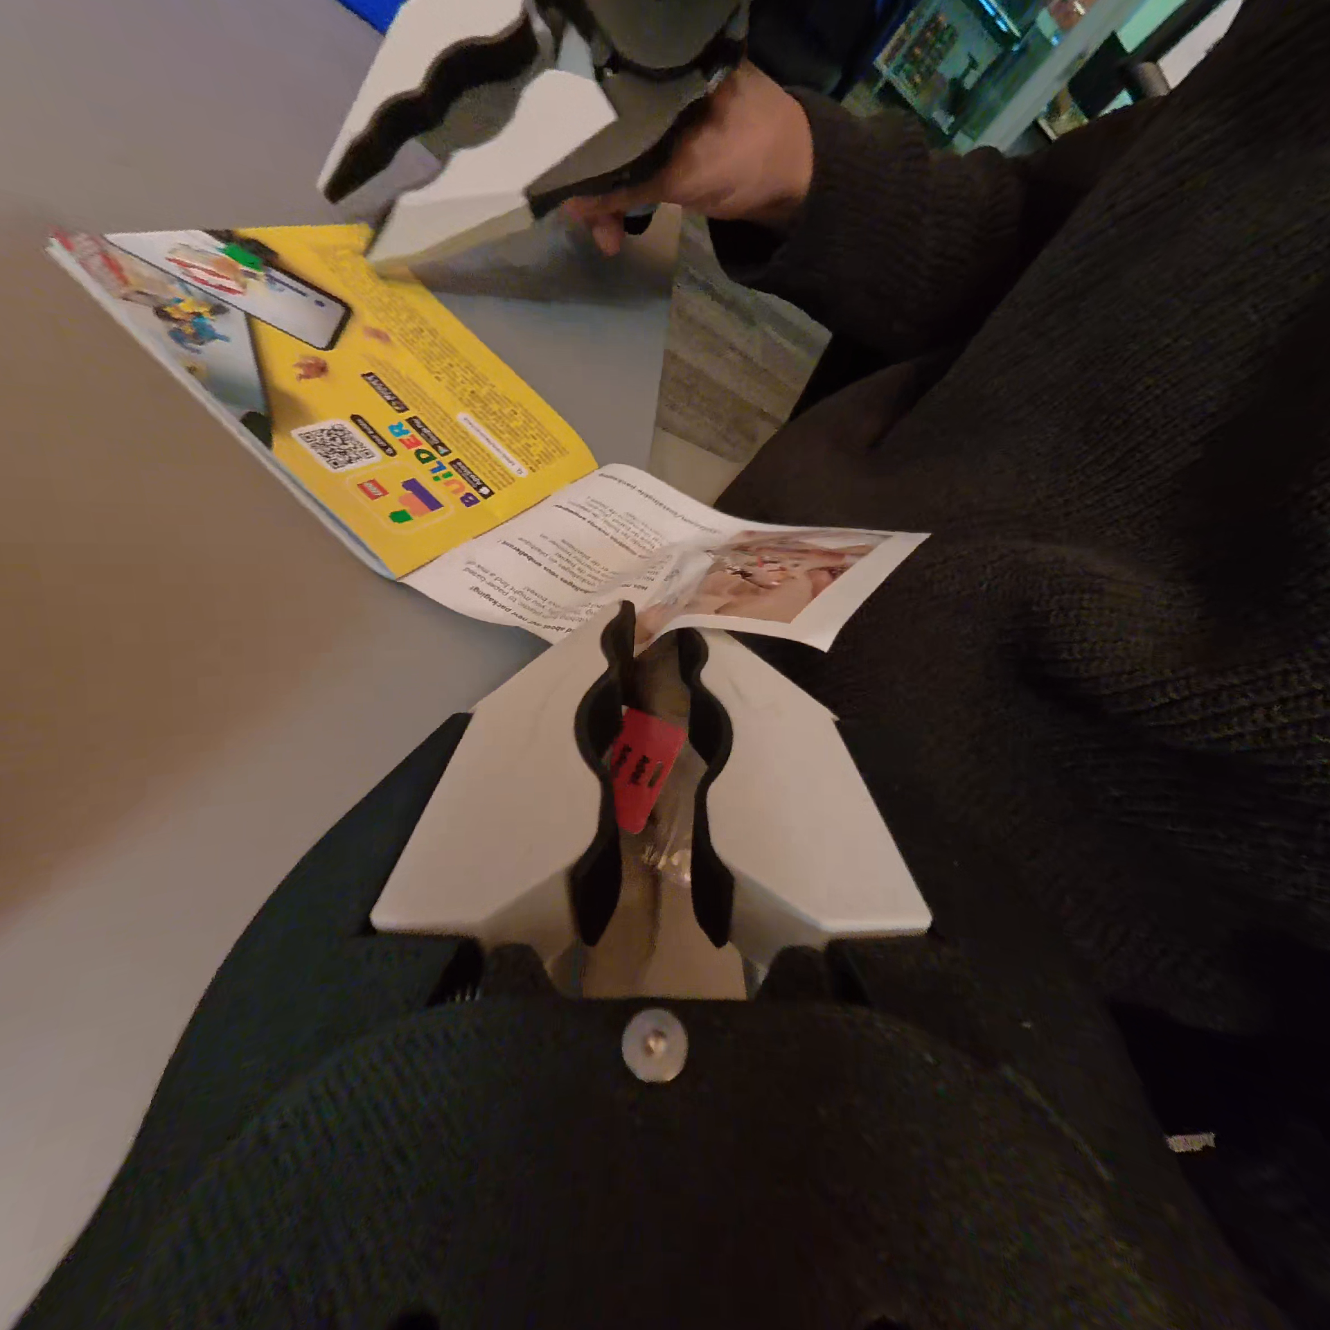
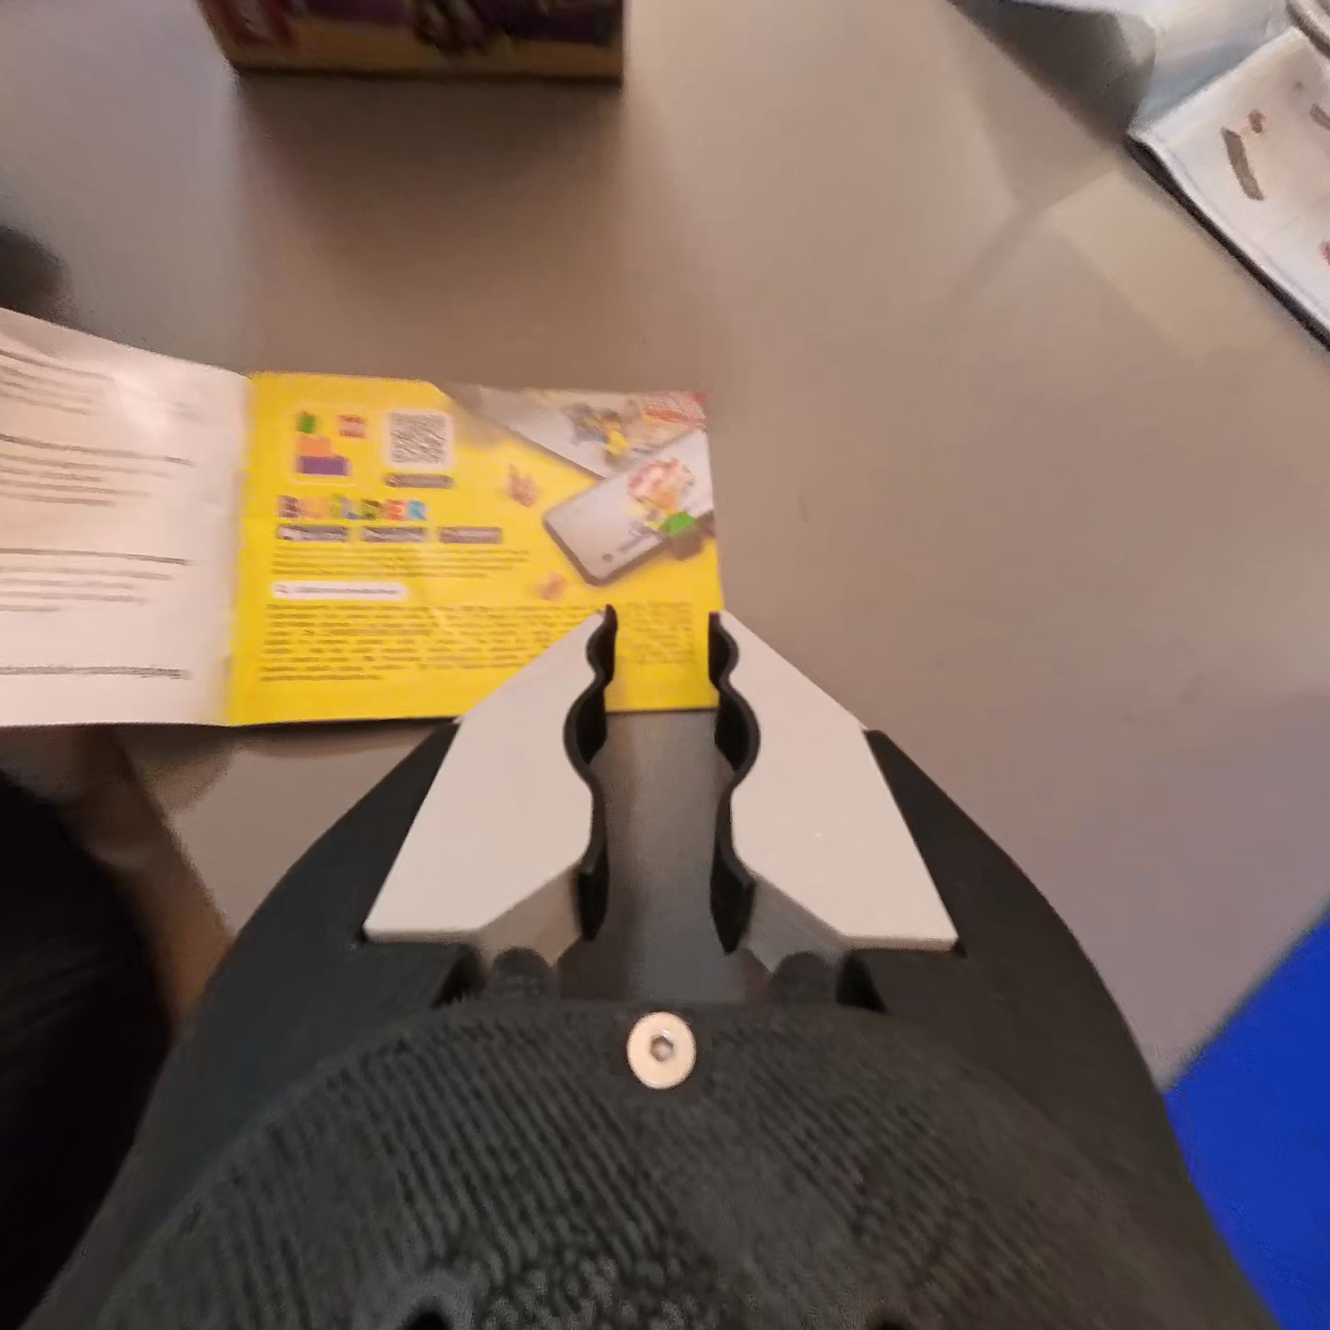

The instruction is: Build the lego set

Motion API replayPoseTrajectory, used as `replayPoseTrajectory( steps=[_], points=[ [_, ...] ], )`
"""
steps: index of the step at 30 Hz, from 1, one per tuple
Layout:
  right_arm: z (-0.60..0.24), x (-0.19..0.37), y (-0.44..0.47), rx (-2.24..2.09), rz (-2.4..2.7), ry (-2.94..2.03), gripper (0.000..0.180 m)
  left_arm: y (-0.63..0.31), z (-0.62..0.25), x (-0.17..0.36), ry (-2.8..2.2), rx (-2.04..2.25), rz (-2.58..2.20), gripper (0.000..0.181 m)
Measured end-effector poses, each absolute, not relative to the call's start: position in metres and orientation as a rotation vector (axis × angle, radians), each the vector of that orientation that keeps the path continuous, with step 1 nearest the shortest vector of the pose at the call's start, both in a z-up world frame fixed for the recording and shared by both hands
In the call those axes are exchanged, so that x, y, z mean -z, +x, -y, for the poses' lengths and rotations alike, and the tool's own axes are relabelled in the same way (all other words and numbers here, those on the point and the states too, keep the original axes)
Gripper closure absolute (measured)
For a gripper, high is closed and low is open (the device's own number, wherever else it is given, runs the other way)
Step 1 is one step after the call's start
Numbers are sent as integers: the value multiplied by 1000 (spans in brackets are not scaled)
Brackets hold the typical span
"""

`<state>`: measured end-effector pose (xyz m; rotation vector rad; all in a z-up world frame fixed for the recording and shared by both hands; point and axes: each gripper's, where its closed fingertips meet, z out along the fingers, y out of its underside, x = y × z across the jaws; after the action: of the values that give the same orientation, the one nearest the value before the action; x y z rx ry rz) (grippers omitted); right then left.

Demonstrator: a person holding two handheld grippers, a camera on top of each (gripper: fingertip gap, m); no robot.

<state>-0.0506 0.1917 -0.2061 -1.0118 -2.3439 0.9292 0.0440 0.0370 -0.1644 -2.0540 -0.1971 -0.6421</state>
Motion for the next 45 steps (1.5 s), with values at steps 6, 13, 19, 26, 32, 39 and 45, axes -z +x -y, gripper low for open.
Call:
replayPoseTrajectory(
  steps=[6,13,19,26,32,39,45],
  points=[
    [-137,193,-22,-1265,2468,-926,141,28,-31,170,-2077,544,252,164],
    [-125,214,-7,-1111,2578,-782,135,9,-28,161,-2049,394,278,160],
    [-126,214,-8,-1148,2580,-839,132,-15,-17,135,-1924,252,330,162],
    [-125,214,-10,-1146,2570,-834,132,-19,-42,99,-1751,159,342,159],
    [-128,215,-18,-1126,2521,-871,141,-5,-76,153,-2022,167,389,148],
    [-152,215,-38,-1046,2415,-1017,131,4,-78,172,-2120,142,336,145],
    [-173,216,-51,-997,2320,-1160,111,7,-85,169,-2112,144,338,143]
  ],
)
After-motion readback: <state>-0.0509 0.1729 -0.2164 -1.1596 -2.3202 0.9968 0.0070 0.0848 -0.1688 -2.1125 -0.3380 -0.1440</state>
